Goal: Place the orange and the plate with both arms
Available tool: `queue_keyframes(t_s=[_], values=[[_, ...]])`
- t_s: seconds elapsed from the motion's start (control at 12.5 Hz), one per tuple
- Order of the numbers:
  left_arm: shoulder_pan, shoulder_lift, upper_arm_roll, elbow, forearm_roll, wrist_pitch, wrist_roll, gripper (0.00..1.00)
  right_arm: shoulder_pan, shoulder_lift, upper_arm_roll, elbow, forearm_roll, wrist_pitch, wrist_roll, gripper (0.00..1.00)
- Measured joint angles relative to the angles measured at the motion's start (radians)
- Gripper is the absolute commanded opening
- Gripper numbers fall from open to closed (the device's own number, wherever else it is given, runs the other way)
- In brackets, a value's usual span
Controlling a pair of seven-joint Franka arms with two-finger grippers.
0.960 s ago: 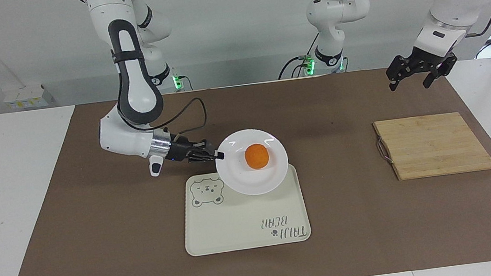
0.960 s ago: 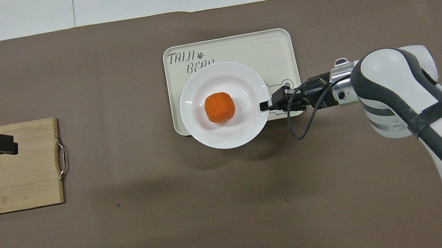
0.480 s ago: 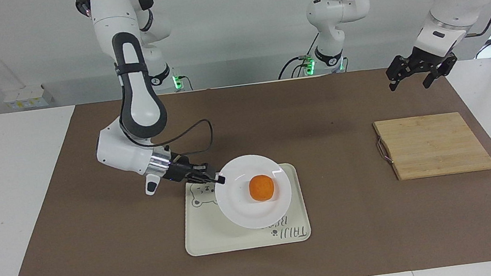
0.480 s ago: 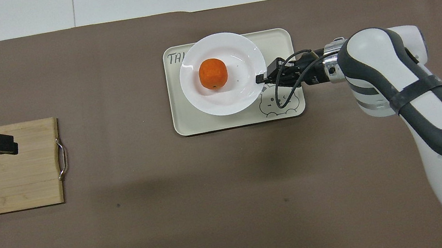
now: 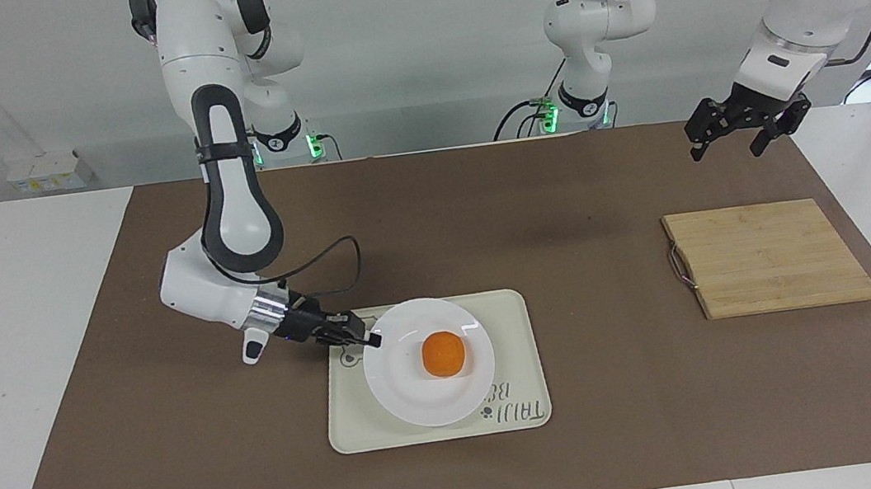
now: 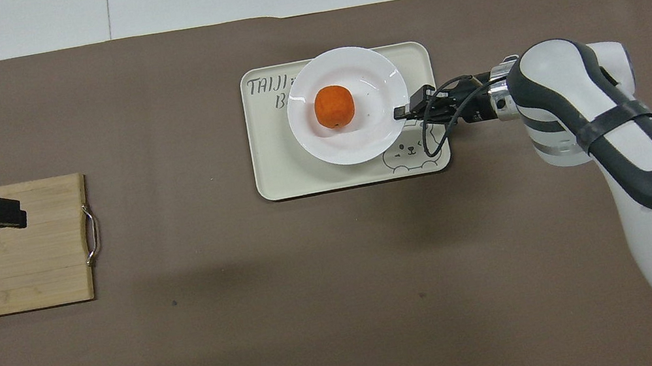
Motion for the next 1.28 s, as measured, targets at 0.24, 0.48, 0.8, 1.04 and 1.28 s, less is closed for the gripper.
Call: queue_keyframes(t_s=[0.24, 0.48, 0.8, 1.04, 1.28], values=[[0.000, 0.000, 0.000, 0.000, 0.000, 0.000, 0.000, 1.00, 0.018, 0.006, 0.002, -0.033, 0.051, 0.007, -0.048, 0.00], [0.000, 0.000, 0.000, 0.000, 0.000, 0.000, 0.000, 1.00, 0.025, 0.006, 0.002, -0.051, 0.057, 0.015, -0.057, 0.39], [0.000, 0.000, 0.000, 0.000, 0.000, 0.000, 0.000, 1.00, 0.036, 0.003, 0.002, -0.045, -0.006, 0.034, -0.073, 1.00], [0.000, 0.000, 0.000, 0.000, 0.000, 0.000, 0.000, 1.00, 0.034, -0.009, -0.003, 0.001, -0.201, 0.039, -0.069, 1.00], [0.000, 0.000, 0.000, 0.000, 0.000, 0.000, 0.000, 1.00, 0.027, -0.035, -0.017, 0.025, -0.379, 0.039, -0.062, 1.00]])
